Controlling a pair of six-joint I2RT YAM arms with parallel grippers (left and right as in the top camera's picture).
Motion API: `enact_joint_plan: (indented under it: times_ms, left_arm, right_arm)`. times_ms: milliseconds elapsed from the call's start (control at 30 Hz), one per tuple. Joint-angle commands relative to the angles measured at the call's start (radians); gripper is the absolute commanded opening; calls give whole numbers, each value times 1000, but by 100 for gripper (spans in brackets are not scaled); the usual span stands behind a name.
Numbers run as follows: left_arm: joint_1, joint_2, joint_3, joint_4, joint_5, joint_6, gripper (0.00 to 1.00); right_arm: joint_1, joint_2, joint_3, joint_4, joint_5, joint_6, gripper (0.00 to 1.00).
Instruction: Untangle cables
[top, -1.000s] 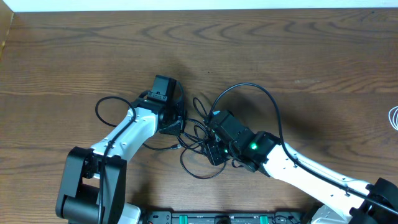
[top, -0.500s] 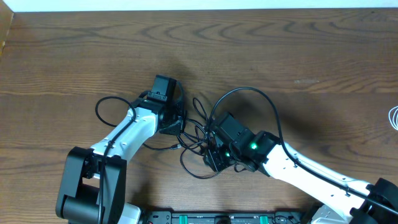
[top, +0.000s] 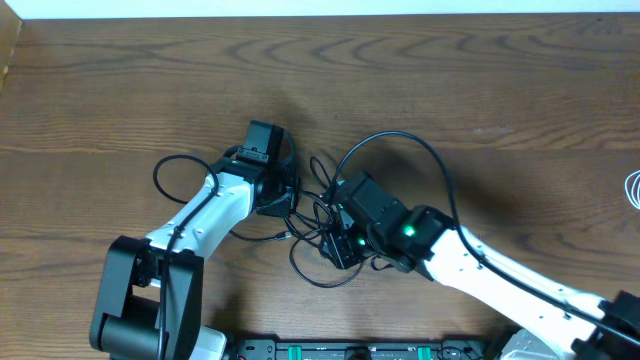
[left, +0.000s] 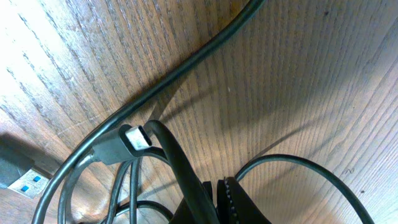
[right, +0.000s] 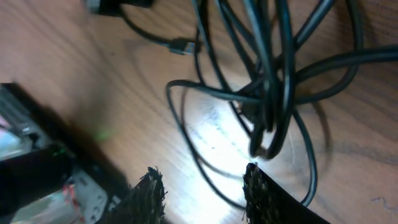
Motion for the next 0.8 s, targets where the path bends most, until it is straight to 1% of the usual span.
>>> enact_joint_plan:
  times_ms: [0, 400, 533, 767]
  left_arm:
    - [-2, 10, 14, -7, -24, -1, 10]
    - [-2, 10, 14, -7, -24, -1, 10]
    - [-2, 10, 14, -7, -24, -1, 10]
    - [-2, 10, 14, -7, -24, -1, 9]
  right_arm:
    - [6, 49, 11, 16, 59, -7, 40]
    - [5, 134, 11, 59, 155, -35, 40]
    - [5, 138, 11, 94, 229, -72, 43]
    - [-33, 165, 11, 88, 298, -121, 42]
